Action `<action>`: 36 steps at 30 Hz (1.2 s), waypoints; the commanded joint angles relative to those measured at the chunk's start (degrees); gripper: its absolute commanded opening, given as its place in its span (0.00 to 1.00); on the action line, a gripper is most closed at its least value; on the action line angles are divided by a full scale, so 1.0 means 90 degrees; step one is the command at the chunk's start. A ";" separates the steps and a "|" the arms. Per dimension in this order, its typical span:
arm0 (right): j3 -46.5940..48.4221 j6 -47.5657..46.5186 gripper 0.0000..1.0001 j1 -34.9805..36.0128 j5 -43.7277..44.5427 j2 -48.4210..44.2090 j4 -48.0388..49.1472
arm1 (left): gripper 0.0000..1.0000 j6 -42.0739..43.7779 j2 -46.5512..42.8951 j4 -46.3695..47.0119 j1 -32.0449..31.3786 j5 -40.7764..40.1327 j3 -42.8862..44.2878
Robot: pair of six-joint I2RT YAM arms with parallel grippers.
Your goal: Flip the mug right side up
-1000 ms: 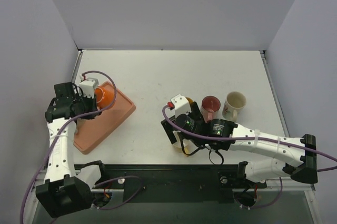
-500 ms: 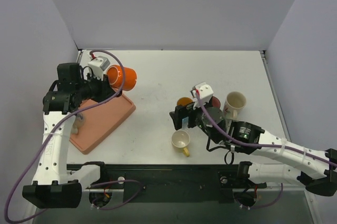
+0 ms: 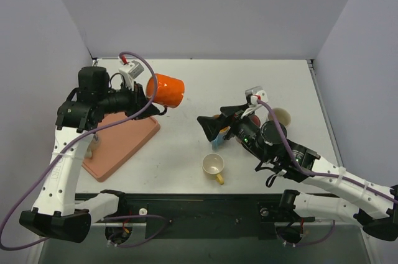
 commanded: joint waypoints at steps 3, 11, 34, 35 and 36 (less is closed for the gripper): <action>0.0290 0.0289 0.99 0.0001 -0.0645 0.0178 0.1011 | 0.00 -0.0612 -0.0134 0.0902 -0.0102 0.1184 0.0369; 0.0447 0.0417 0.99 0.0167 -0.0734 0.0461 0.1528 | 0.00 -0.0856 -0.0241 0.1030 -0.0112 0.1536 0.0506; 0.1834 -0.0218 0.35 0.0236 -0.2433 0.1847 0.2808 | 0.00 -0.1404 -0.0339 0.2045 -0.0502 0.3431 -0.0334; 0.1863 -0.0227 0.25 0.0216 -0.2423 0.1896 0.2837 | 0.00 -0.1403 -0.0339 0.2065 -0.0502 0.3470 -0.0334; 0.1912 -0.0218 0.20 0.0206 -0.2413 0.1974 0.2838 | 0.00 -0.1423 -0.0329 0.2084 -0.0502 0.3490 -0.0373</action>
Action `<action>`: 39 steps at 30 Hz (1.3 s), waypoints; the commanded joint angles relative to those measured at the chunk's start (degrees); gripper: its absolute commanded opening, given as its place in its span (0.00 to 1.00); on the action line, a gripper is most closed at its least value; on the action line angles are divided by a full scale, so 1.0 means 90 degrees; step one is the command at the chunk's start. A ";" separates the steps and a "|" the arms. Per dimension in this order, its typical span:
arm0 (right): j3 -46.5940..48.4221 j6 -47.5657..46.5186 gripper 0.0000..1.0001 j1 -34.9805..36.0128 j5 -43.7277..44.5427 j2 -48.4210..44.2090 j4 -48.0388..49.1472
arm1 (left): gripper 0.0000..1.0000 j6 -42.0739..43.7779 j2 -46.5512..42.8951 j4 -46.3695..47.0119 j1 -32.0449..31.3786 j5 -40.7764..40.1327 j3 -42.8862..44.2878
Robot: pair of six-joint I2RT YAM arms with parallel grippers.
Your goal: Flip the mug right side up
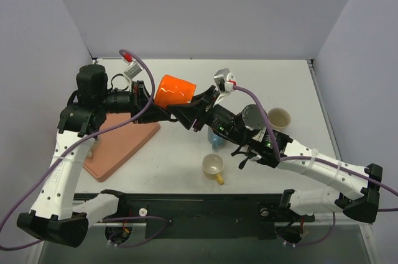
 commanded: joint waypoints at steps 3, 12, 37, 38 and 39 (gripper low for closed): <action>0.0494 -0.0104 0.00 -0.0054 -0.0320 0.0197 0.0744 | 0.00 0.0039 -0.0120 0.0649 -0.0138 0.0494 -0.0072; 0.0962 -0.1040 0.00 -0.0034 0.1474 -0.0583 -0.2679 | 0.83 0.2489 -0.0149 -0.1557 -0.0031 -0.3418 0.0533; -0.2805 0.1712 0.00 -0.0893 0.1410 -0.0575 -0.5948 | 0.90 0.3115 -0.0355 -0.2026 -0.0021 -0.7192 -0.0502; -0.2855 0.1732 0.00 -0.0913 0.1225 -0.0390 -0.5830 | 0.90 0.3135 -0.0374 -0.2026 -0.0021 -0.7221 -0.0512; -0.2943 0.1771 0.00 -0.0962 0.1137 -0.0292 -0.5693 | 0.91 0.3144 -0.0384 -0.2026 -0.0021 -0.7280 -0.0541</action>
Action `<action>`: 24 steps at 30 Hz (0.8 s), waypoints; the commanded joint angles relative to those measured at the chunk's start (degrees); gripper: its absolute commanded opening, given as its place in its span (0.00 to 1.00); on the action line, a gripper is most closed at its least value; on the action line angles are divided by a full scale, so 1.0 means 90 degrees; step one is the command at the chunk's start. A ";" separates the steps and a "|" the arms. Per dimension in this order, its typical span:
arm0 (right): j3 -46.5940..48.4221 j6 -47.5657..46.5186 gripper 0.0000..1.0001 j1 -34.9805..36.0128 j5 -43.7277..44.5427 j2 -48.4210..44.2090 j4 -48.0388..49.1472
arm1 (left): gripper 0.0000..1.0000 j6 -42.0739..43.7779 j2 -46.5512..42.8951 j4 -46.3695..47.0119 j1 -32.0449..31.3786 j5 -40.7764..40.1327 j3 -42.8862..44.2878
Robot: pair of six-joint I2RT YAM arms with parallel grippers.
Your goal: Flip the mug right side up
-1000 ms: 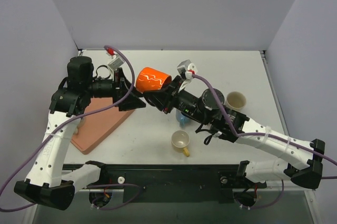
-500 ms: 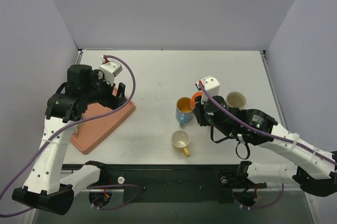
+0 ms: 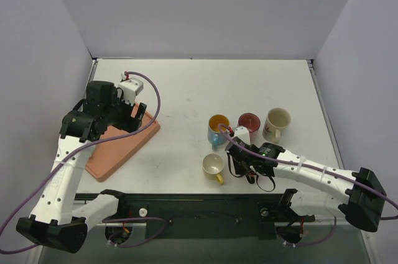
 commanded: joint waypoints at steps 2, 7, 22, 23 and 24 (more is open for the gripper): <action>-0.0216 0.0290 0.00 -0.0214 -0.0572 0.0596 0.1125 | 0.91 0.0133 -0.0112 0.0057 0.0006 -0.0415 -0.0089; -0.0226 0.0339 0.00 -0.0516 -0.0709 0.0753 0.1028 | 0.92 0.0202 -0.0122 0.0077 0.0006 -0.0484 -0.0128; 0.0193 -0.0051 0.40 -0.0762 -0.0339 0.0129 0.0257 | 0.93 0.0202 -0.0190 0.0018 0.0190 -0.1664 -0.0362; 0.0290 -0.0090 0.41 -0.0752 -0.0290 0.0041 0.0111 | 0.93 0.0192 -0.0200 0.0028 0.0278 -0.1723 -0.0488; 0.0369 -0.0139 0.41 -0.0732 -0.0202 -0.0105 0.0042 | 0.93 0.0211 -0.0219 0.0028 0.0618 -0.1627 -0.0548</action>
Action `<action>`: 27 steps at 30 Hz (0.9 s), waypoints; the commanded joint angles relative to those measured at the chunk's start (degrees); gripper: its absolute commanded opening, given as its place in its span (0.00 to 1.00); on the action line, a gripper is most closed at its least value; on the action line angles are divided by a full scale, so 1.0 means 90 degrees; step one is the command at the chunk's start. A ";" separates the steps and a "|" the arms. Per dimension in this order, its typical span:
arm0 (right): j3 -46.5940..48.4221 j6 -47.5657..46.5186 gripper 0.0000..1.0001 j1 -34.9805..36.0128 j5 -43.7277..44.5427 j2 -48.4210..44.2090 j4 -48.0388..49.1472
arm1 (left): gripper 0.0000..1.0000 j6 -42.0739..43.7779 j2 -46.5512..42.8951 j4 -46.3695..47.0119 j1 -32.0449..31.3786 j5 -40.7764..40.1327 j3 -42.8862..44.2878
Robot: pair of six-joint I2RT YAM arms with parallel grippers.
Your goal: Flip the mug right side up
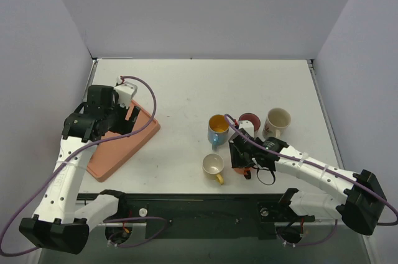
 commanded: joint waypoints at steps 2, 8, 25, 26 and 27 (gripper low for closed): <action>0.0715 -0.0326 0.42 0.0043 0.0564 -0.0684 -0.0833 | 0.91 0.0184 -0.0164 -0.0011 0.1319 0.0103 -0.0398; 0.1214 -0.0697 0.51 0.0150 0.0916 -0.1192 -0.1137 | 0.87 0.0878 -0.0466 -0.0042 0.3275 0.0965 -0.0974; 0.1390 -0.0864 0.60 0.0482 0.1209 -0.1310 -0.0961 | 0.68 0.1192 0.0851 0.2086 0.5514 0.1854 -0.2205; 0.1399 -0.0854 0.60 0.0482 0.1228 -0.1320 -0.0951 | 0.68 0.1133 0.0881 0.2205 0.5514 0.1844 -0.2283; 0.1390 -0.0854 0.60 0.0501 0.1248 -0.1320 -0.0951 | 0.68 0.1065 0.0949 0.2428 0.5514 0.1834 -0.2322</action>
